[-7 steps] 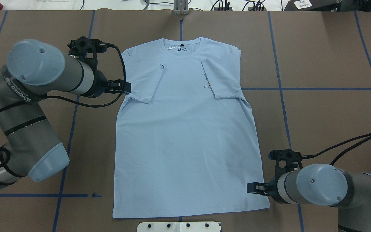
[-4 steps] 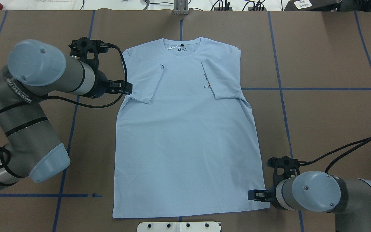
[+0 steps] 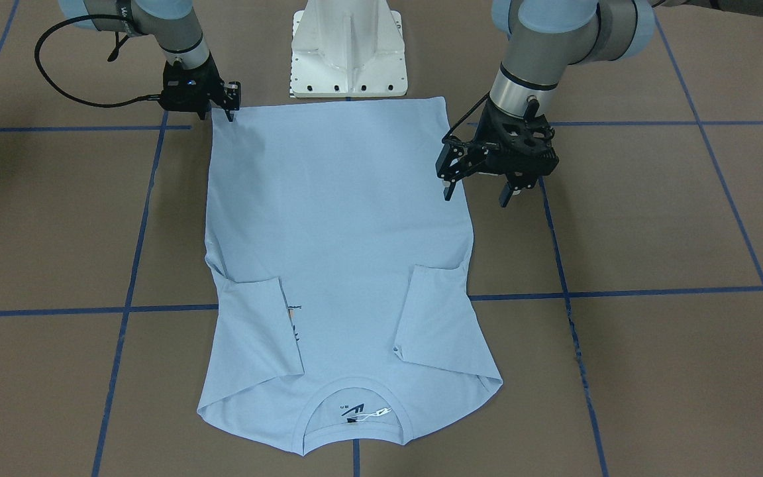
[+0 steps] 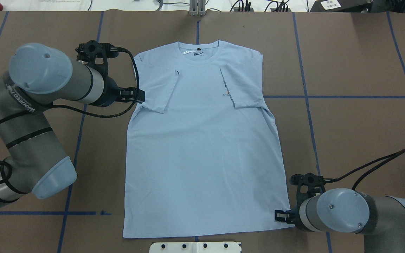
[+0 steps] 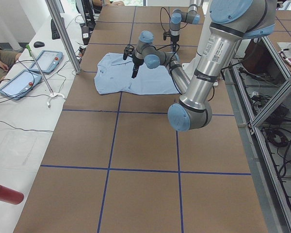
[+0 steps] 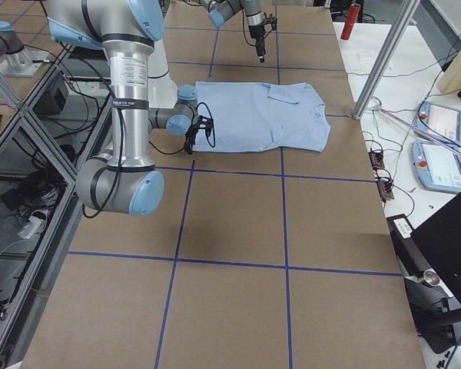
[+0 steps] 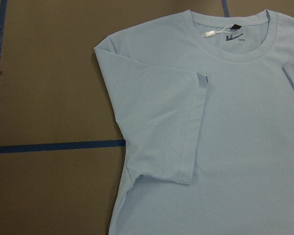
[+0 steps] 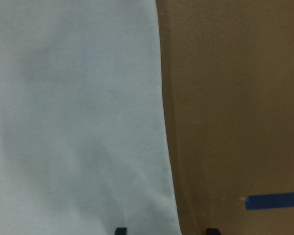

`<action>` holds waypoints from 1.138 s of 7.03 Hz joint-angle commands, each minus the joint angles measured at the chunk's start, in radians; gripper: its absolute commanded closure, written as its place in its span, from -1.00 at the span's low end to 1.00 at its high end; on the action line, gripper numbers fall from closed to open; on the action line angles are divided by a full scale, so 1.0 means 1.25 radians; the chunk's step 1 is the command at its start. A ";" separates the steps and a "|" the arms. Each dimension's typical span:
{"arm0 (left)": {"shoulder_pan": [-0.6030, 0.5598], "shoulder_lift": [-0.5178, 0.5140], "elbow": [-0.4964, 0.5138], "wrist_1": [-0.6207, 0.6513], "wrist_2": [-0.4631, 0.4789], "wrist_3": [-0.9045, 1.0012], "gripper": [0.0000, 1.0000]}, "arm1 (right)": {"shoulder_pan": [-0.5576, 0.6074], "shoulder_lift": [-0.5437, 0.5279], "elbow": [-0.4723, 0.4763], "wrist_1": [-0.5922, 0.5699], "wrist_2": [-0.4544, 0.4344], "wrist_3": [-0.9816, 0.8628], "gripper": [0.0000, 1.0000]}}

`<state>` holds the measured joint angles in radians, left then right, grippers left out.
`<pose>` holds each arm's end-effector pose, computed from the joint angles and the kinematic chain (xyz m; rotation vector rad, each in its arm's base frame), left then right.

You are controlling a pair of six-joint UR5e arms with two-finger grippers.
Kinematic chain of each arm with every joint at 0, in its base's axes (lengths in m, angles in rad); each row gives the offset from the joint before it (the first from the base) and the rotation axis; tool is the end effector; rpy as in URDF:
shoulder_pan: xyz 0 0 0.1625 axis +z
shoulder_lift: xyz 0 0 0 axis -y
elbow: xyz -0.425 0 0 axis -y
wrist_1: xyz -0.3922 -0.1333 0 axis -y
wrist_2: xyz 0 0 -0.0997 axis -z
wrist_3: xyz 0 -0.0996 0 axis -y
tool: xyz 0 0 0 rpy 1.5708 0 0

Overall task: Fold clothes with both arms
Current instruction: 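Move both grippers to the shirt hem nearest the robot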

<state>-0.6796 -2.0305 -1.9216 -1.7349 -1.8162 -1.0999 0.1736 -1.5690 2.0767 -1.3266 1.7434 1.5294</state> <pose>0.3941 -0.4587 0.2309 0.3380 0.9359 -0.0716 -0.4560 -0.1979 0.4004 -0.0830 -0.7633 0.0608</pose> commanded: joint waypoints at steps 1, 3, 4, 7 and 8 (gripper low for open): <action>0.000 0.001 0.001 0.000 0.000 0.000 -1.00 | -0.003 0.002 -0.006 0.001 0.005 0.000 -0.10; 0.000 0.001 0.001 0.000 0.000 0.001 -1.00 | 0.000 0.001 0.000 0.001 0.009 0.000 0.28; 0.000 0.001 0.001 0.000 0.000 0.001 -1.00 | 0.000 0.001 0.000 0.001 0.008 0.000 0.64; 0.000 0.001 0.002 0.000 0.000 0.000 -1.00 | 0.000 -0.003 0.014 -0.001 0.007 0.000 1.00; 0.000 0.004 0.002 0.000 0.000 -0.001 -1.00 | 0.000 0.001 0.019 -0.001 0.005 0.000 1.00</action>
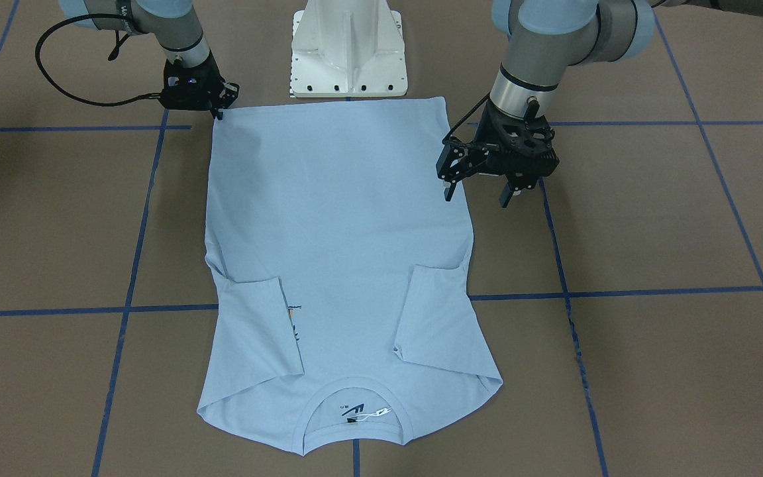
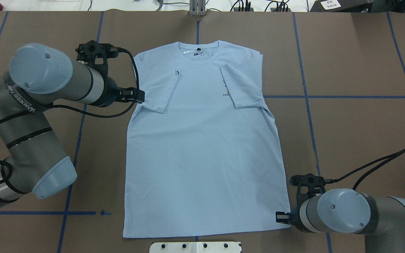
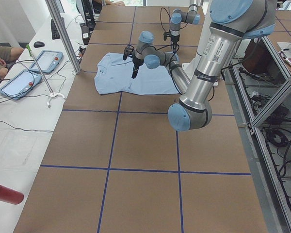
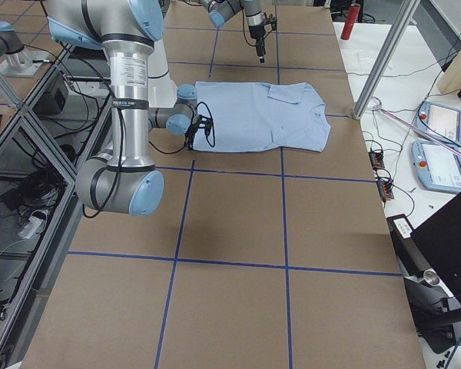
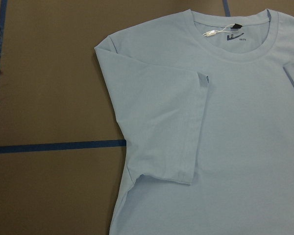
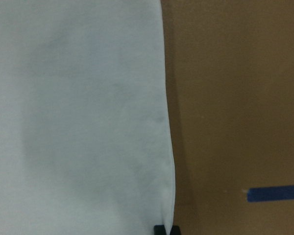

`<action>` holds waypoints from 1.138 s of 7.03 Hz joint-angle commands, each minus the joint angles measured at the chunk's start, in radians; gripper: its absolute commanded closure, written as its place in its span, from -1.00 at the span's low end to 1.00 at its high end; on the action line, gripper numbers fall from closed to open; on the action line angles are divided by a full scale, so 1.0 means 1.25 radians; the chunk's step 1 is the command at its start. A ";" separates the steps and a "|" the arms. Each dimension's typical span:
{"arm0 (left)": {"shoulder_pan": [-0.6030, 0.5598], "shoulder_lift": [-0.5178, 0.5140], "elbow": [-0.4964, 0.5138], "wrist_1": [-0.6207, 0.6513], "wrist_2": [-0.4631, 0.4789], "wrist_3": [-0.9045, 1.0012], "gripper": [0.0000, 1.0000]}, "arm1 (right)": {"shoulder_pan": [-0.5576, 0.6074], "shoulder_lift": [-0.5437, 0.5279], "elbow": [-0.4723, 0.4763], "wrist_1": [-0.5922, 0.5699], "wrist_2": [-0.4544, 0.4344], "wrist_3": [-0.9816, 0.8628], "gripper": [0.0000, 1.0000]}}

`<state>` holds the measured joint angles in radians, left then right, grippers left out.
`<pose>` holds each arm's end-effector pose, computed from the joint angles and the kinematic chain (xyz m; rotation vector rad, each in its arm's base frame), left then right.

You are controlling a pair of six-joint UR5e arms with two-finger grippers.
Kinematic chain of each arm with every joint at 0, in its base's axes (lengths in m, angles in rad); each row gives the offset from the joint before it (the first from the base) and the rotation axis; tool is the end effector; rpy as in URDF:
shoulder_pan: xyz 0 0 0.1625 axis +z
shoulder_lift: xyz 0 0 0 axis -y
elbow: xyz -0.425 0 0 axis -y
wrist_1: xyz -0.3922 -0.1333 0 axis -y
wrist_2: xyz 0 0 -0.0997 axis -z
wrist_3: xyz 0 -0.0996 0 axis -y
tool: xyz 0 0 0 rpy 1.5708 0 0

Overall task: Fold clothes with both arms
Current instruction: 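Move both grippers to the shirt hem nearest the robot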

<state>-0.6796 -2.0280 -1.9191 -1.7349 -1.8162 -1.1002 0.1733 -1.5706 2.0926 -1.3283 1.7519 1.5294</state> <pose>0.3945 -0.4590 0.2334 0.3350 0.9319 -0.0727 -0.4527 -0.1964 0.3936 -0.0895 -0.7764 0.0559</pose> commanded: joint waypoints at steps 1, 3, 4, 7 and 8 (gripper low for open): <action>0.002 0.007 -0.001 0.001 -0.001 -0.007 -1.00 | 0.001 0.005 0.021 0.001 -0.010 0.000 1.00; 0.089 0.101 -0.038 -0.060 -0.029 -0.250 -1.00 | 0.005 0.011 0.059 0.004 -0.018 0.001 1.00; 0.154 0.153 -0.078 -0.082 -0.011 -0.330 -1.00 | 0.013 0.015 0.066 0.004 -0.025 0.001 1.00; 0.374 0.200 -0.101 -0.062 0.077 -0.540 -1.00 | 0.034 0.019 0.077 0.005 -0.023 0.000 1.00; 0.431 0.198 -0.101 -0.035 0.122 -0.596 -0.98 | 0.037 0.022 0.077 0.005 -0.023 0.000 1.00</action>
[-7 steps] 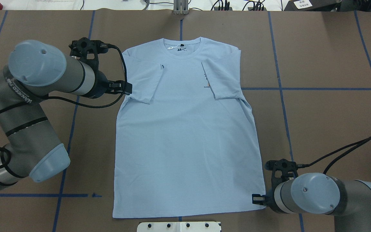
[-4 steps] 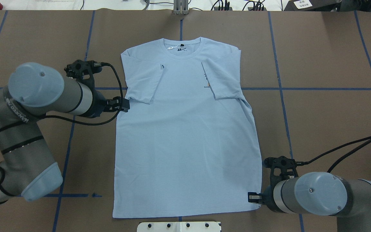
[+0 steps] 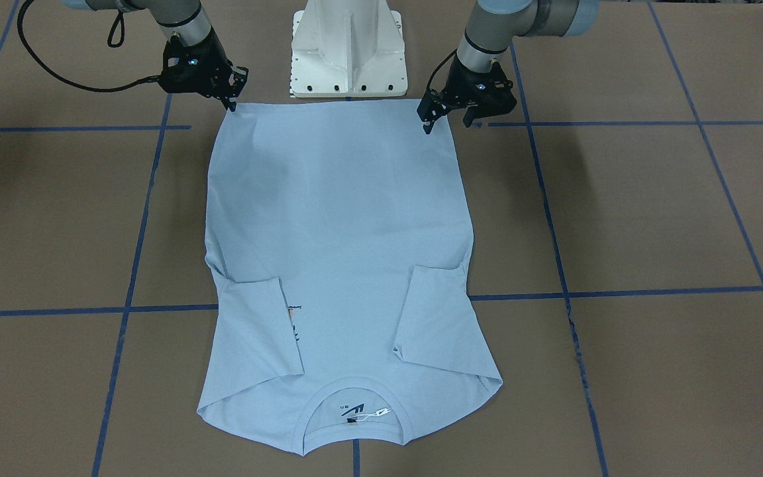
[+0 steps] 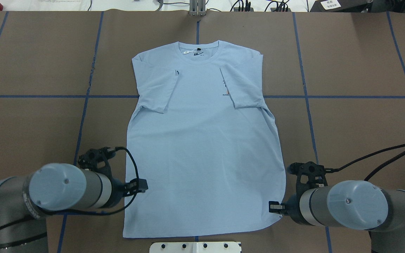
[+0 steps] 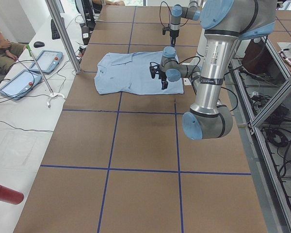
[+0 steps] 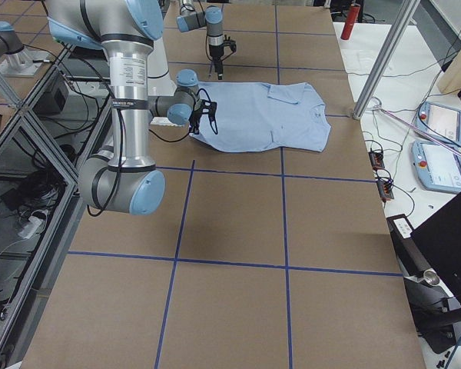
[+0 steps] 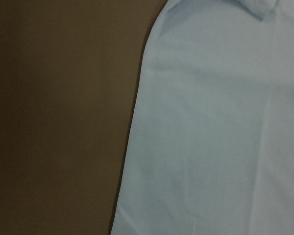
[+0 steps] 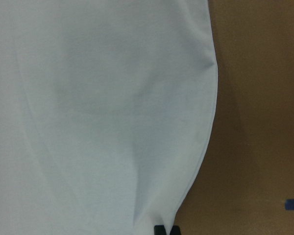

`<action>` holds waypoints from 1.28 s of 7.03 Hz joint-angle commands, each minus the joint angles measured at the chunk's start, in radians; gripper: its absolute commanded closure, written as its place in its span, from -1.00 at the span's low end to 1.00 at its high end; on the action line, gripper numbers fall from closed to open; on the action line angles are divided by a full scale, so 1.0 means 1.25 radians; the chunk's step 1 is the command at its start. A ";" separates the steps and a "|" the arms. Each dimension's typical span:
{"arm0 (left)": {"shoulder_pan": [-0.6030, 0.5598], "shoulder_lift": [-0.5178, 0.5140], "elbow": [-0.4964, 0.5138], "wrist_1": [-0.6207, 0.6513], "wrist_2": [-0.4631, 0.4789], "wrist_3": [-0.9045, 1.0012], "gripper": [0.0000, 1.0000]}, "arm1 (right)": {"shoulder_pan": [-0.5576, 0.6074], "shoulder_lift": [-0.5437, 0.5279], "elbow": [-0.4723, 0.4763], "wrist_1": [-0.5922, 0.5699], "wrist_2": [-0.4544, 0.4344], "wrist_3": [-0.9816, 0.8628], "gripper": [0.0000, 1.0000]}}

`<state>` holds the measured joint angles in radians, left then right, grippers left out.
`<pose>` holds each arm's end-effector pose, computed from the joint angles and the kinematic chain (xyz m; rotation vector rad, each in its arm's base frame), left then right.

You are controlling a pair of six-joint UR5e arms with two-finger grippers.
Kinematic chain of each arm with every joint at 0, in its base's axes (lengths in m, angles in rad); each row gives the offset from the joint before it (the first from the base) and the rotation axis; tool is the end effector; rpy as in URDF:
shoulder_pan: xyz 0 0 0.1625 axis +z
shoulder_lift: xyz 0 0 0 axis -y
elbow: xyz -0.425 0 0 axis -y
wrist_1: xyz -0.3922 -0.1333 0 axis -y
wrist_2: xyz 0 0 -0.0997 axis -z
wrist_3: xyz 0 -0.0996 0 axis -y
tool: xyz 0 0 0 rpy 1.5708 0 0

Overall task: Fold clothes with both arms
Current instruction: 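Grasp the hem corners with both grippers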

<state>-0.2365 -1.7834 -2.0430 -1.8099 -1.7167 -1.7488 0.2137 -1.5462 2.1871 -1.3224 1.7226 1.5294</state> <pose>0.4895 -0.2402 0.3097 -0.1088 0.9298 -0.3166 -0.4285 -0.2140 0.3375 -0.0276 -0.8985 0.0931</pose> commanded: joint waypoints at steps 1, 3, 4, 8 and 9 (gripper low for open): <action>0.104 0.003 -0.001 0.043 0.050 -0.108 -0.98 | 0.008 0.004 0.002 0.000 0.001 0.000 1.00; 0.113 0.006 0.000 0.061 0.052 -0.120 -0.93 | 0.011 0.019 0.002 0.000 0.003 0.000 1.00; 0.113 0.007 0.001 0.061 0.052 -0.121 -0.85 | 0.012 0.020 0.002 0.000 0.003 0.000 1.00; 0.116 0.017 0.005 0.061 0.052 -0.136 -0.67 | 0.017 0.021 0.002 0.000 0.004 0.000 1.00; 0.119 0.017 0.010 0.061 0.052 -0.147 -0.43 | 0.022 0.022 0.003 0.000 0.006 0.000 1.00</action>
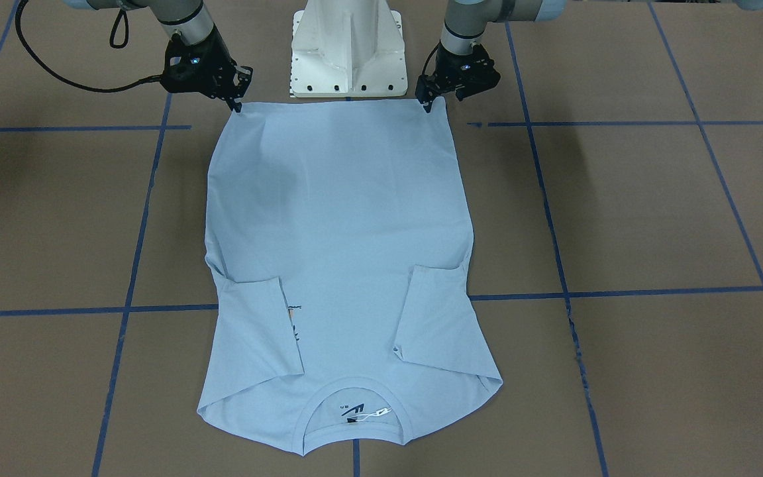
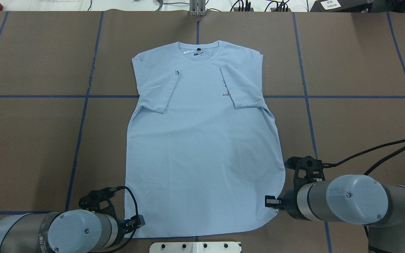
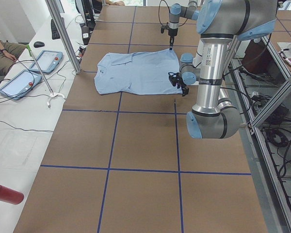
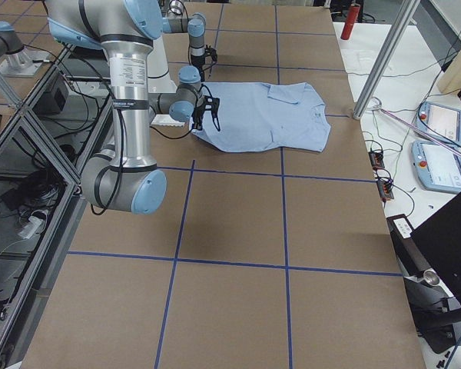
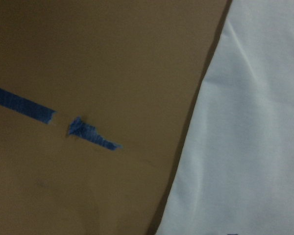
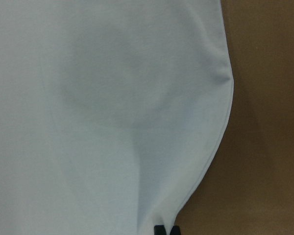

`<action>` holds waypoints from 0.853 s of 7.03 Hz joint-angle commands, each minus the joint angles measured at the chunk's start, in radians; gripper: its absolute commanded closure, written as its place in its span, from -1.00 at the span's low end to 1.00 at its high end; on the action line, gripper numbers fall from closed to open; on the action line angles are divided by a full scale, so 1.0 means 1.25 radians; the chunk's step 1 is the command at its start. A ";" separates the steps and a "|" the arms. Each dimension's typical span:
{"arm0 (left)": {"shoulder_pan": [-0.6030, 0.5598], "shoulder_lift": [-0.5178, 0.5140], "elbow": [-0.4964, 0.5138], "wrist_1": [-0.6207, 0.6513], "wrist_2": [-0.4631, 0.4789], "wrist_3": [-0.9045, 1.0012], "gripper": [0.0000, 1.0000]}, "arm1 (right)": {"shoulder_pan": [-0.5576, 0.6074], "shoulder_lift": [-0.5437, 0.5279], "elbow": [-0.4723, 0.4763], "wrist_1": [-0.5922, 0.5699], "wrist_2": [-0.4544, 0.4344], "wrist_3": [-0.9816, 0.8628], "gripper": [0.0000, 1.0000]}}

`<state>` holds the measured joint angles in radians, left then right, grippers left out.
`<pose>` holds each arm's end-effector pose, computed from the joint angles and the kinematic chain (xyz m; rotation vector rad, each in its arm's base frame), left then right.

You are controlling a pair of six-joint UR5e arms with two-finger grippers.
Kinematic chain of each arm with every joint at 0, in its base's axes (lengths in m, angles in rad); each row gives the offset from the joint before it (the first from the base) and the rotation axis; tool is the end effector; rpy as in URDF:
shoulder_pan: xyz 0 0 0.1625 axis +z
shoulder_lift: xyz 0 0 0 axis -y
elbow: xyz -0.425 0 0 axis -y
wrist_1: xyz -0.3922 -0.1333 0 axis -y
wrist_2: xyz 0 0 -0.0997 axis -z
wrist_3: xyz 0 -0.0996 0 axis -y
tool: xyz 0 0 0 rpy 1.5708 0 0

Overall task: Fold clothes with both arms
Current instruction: 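Grasp the hem corners with both grippers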

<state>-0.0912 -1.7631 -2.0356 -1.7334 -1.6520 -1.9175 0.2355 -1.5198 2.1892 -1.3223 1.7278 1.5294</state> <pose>0.5187 -0.1732 0.3350 -0.1815 0.8080 -0.3795 -0.4275 -0.2237 0.3241 -0.0180 -0.9276 0.1079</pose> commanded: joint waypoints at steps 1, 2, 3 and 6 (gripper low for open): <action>0.003 0.000 0.004 0.000 0.000 -0.016 -0.23 | 0.010 0.005 0.004 0.000 0.004 0.000 1.00; 0.003 -0.002 0.001 0.000 0.000 -0.016 -0.05 | 0.012 0.005 0.004 0.000 0.006 0.000 1.00; 0.003 -0.003 -0.002 0.001 0.000 -0.016 0.17 | 0.013 0.005 0.004 -0.001 0.006 -0.001 1.00; 0.007 -0.009 -0.007 0.033 -0.001 -0.016 0.84 | 0.013 0.003 0.002 -0.001 0.006 -0.001 1.00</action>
<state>-0.0843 -1.7732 -2.0436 -1.7010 -1.6531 -1.9374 0.2514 -1.5154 2.1928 -1.3238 1.7349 1.5279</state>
